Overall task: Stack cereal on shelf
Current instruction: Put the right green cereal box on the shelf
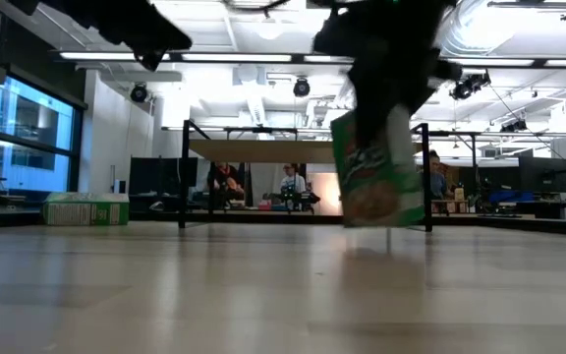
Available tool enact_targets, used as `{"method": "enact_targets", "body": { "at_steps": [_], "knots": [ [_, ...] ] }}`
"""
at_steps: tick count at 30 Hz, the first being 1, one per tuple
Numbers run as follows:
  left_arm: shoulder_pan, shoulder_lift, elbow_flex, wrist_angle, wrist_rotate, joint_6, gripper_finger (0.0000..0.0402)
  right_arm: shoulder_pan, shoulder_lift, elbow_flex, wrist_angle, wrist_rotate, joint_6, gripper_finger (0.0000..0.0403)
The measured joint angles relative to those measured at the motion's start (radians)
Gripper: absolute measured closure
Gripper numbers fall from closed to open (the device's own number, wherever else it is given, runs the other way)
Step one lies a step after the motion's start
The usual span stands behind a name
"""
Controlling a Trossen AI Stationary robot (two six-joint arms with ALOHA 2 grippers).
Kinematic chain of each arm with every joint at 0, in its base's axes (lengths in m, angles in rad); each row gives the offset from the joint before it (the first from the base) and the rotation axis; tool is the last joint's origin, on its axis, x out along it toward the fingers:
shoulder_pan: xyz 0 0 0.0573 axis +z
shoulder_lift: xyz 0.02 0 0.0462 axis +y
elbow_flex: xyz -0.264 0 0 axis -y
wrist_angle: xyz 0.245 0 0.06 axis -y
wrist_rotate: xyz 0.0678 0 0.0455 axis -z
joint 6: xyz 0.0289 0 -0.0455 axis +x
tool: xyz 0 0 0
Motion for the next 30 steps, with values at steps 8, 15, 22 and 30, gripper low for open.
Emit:
{"method": "enact_targets", "body": {
  "at_steps": [8,15,22,30],
  "knots": [
    [0.0,0.0,0.0,0.027,-0.061,0.0,0.0402,0.019,-0.25,0.0,-0.159,-0.097,-0.169,0.029],
    [-0.001,-0.008,0.001,0.149,0.023,0.056,0.0402,-0.06,-0.536,0.0,-0.125,0.129,-0.296,0.029],
    [-0.001,-0.007,0.001,0.172,0.036,0.079,0.0401,-0.312,-0.652,0.0,-0.027,0.158,-0.715,0.029],
    [-0.001,-0.007,0.001,0.177,0.036,0.079,0.0402,-0.68,-0.572,0.0,0.122,-0.07,-1.228,0.029]
  ]
}}
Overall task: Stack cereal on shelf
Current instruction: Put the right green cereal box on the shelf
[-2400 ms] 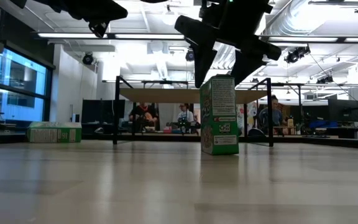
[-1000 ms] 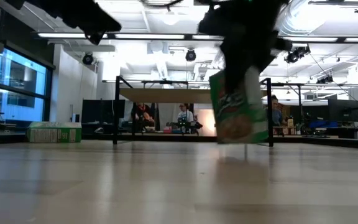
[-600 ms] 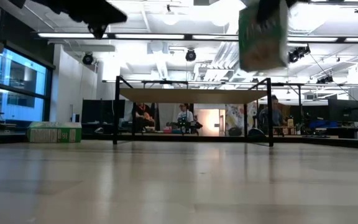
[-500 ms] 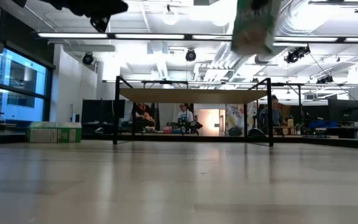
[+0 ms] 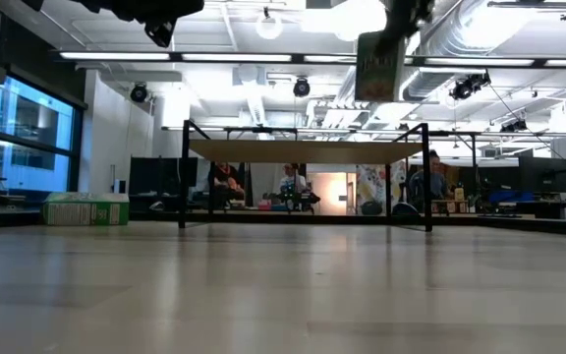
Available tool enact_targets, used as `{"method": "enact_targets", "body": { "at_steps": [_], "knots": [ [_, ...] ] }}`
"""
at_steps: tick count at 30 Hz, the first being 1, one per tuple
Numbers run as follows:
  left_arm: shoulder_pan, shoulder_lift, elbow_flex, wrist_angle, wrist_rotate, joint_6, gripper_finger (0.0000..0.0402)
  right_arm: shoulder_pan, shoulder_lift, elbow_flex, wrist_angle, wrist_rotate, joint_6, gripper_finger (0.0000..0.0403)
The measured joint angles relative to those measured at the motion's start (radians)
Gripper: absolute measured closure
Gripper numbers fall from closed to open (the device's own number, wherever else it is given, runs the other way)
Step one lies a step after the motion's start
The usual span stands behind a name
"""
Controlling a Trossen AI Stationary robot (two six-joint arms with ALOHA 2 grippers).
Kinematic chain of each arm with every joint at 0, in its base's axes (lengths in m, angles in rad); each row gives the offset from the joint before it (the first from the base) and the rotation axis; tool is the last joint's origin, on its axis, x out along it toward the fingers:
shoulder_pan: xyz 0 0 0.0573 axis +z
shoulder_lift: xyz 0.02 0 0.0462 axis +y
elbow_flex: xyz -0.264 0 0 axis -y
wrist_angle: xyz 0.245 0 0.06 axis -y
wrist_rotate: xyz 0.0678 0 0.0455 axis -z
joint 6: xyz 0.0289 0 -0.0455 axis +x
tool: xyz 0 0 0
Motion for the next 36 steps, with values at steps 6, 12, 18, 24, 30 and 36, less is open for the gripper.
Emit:
{"method": "enact_targets", "body": {
  "at_steps": [6,12,18,24,30,36],
  "knots": [
    [0.0,0.0,0.0,0.001,0.0,-0.003,0.0402,-0.208,0.086,0.0,0.048,-0.244,-0.239,0.0291],
    [0.0,0.0,0.0,0.001,0.0,-0.023,0.0401,-0.321,0.142,0.0,0.089,-0.406,-0.36,0.0291],
    [0.0,0.0,0.0,0.001,0.0,-0.034,0.0402,-0.387,0.164,0.0,0.08,-0.474,-0.406,0.0291],
    [0.0,0.0,0.0,0.001,0.0,-0.034,0.0401,-0.424,0.172,0.0,0.078,-0.547,-0.409,0.0291],
    [0.0,0.0,0.0,0.0,0.0,-0.036,0.0402,-0.429,0.192,0.0,0.047,-0.544,-0.39,0.029],
    [0.0,0.0,0.0,0.0,0.0,-0.036,0.0402,-0.427,0.221,0.004,0.068,-0.52,-0.369,0.0278]
  ]
}}
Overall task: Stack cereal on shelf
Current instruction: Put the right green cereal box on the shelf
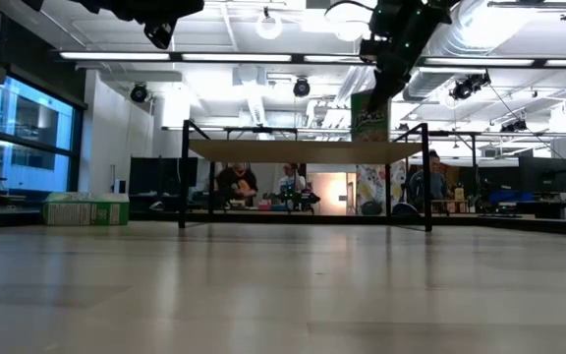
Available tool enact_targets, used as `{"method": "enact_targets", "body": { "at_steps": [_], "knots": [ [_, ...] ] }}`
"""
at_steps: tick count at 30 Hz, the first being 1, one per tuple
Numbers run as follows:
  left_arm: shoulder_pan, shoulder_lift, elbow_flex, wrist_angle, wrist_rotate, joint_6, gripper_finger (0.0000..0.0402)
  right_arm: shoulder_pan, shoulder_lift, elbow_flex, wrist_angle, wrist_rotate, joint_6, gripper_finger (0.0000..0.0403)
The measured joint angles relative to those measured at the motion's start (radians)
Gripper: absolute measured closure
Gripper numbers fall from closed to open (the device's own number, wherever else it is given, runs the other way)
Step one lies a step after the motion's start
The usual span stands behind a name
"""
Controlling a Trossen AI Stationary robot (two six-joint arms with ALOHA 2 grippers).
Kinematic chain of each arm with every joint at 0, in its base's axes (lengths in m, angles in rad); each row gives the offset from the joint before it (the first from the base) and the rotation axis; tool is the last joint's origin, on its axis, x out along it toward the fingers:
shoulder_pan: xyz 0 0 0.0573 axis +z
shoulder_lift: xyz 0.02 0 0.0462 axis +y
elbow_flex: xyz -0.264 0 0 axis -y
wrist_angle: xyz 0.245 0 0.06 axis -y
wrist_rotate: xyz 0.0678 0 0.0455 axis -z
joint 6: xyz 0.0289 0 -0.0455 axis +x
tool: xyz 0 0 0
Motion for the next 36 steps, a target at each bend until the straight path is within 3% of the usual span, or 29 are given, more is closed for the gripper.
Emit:
{"method": "enact_targets", "body": {
  "at_steps": [5,15,25,31,36],
  "knots": [
    [0.0,0.0,0.0,0.0,0.0,0.0,0.0402,0.002,0.003,-0.001,0.037,0.045,0.027,0.0247],
    [0.0,0.0,0.0,-0.001,0.0,0.001,0.0401,0.002,0.001,0.083,-0.025,0.036,0.087,0.0194],
    [0.0,0.0,-0.001,-0.008,0.0,0.002,0.0401,0.002,0.001,0.193,-0.03,0.108,0.087,0.0192],
    [0.0,0.0,-0.001,-0.008,0.0,0.002,0.0401,0.024,0.0,0.331,-0.133,0.047,0.137,0.0194],
    [0.0,0.0,-0.001,-0.008,0.0,0.022,0.0401,0.127,-0.02,0.34,-0.306,0.02,0.179,0.0242]
  ]
}}
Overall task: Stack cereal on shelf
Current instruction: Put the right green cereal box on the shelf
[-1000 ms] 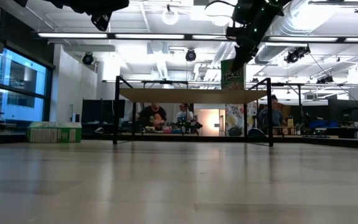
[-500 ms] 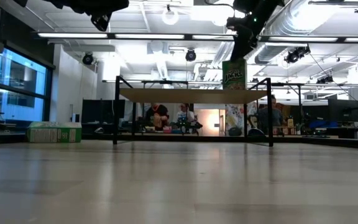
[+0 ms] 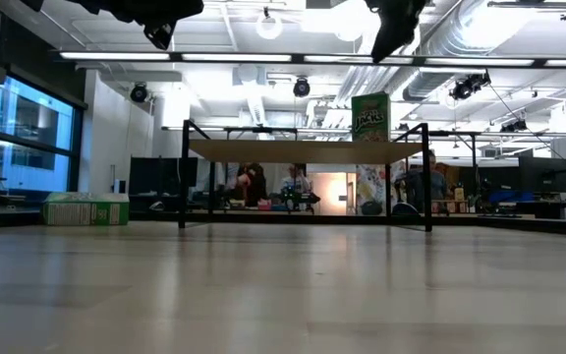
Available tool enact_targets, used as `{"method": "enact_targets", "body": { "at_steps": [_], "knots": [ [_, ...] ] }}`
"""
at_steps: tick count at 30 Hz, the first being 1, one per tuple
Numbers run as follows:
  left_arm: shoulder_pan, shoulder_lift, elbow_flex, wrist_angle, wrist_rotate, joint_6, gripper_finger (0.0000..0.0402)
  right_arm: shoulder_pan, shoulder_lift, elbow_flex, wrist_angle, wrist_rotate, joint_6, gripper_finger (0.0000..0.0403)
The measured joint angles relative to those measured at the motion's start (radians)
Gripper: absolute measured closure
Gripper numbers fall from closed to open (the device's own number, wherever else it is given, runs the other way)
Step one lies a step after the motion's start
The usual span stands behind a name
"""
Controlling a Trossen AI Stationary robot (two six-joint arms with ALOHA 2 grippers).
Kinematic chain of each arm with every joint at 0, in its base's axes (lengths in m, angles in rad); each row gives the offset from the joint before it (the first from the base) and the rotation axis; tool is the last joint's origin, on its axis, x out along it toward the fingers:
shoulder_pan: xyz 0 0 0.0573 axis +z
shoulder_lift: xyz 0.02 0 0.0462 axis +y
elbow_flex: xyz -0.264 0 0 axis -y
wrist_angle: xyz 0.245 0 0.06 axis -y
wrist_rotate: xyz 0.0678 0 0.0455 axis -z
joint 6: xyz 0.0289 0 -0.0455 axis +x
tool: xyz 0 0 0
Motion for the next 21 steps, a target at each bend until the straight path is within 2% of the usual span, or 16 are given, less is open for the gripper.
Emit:
{"method": "enact_targets", "body": {
  "at_steps": [5,6,9,13,17,21],
  "knots": [
    [0.0,0.0,0.0,-0.002,0.0,0.006,0.0401,0.151,-0.074,-0.189,-0.002,0.036,0.056,0.0377],
    [0.0,0.0,0.0,-0.002,0.0,0.006,0.0402,0.174,-0.098,-0.242,0.032,0.059,0.068,0.0389],
    [0.0,0.0,0.0,-0.002,0.0,0.006,0.0401,0.214,-0.176,-0.415,0.167,0.146,0.107,0.0381],
    [0.0,0.0,0.0,-0.004,0.0,0.006,0.0401,0.207,-0.283,-0.618,0.397,0.24,0.143,0.0399],
    [0.0,0.0,0.0,0.001,-0.001,0.006,0.0401,0.173,-0.368,-0.784,0.665,0.247,0.181,0.0399],
    [0.0,0.0,0.0,0.0,-0.021,0.013,0.0401,0.133,-0.391,-0.889,0.787,0.267,0.203,0.0401]
  ]
}}
